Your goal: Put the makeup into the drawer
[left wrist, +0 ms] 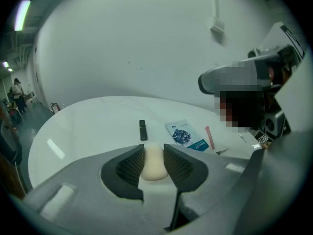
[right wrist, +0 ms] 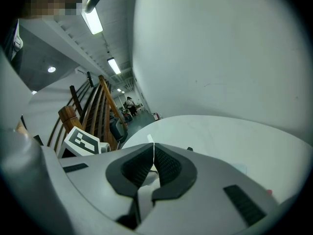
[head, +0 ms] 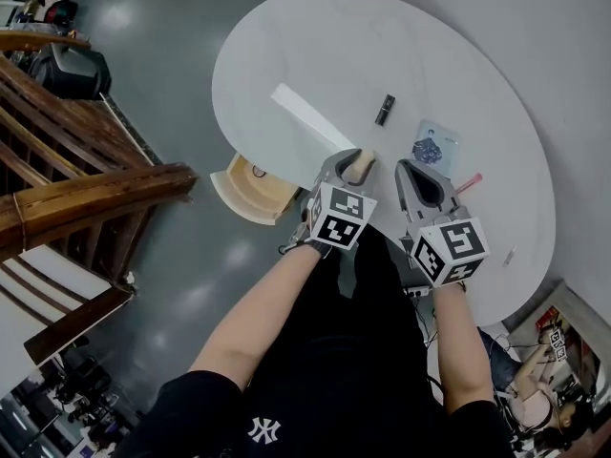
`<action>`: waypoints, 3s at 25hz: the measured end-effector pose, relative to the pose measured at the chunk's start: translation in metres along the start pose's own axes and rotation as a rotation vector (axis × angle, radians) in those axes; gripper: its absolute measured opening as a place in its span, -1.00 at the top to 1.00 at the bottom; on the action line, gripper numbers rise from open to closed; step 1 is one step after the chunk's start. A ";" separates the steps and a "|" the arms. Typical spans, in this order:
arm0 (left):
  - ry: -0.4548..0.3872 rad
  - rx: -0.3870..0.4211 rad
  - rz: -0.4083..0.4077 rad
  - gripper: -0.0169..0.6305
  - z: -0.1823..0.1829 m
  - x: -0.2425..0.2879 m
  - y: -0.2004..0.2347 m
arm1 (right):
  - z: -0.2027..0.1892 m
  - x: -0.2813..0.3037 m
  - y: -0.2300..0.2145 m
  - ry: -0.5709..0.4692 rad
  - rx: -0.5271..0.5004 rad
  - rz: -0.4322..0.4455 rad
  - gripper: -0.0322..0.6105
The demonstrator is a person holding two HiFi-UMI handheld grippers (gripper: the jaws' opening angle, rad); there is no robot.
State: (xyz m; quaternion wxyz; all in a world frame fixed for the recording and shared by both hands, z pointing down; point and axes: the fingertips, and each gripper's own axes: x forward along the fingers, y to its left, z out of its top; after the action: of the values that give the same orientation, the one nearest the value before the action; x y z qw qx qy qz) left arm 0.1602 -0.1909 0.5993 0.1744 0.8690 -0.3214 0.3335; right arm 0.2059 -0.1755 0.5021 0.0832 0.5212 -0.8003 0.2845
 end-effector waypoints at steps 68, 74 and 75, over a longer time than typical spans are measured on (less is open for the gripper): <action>-0.056 -0.214 0.239 0.55 -0.216 -0.105 0.181 | -0.131 0.149 0.221 0.049 -0.171 0.230 0.85; -0.036 -0.221 0.238 0.55 -0.228 -0.092 0.187 | -0.135 0.158 0.217 0.053 -0.172 0.233 0.85; -0.030 -0.221 0.238 0.55 -0.229 -0.091 0.187 | -0.135 0.158 0.216 0.053 -0.174 0.234 0.85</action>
State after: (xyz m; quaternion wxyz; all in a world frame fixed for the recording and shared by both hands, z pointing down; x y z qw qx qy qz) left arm -0.1251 -0.1696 0.7170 0.2236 0.8052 -0.4594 0.3011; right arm -0.0768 -0.1632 0.6018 0.1155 0.4074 -0.8747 0.2358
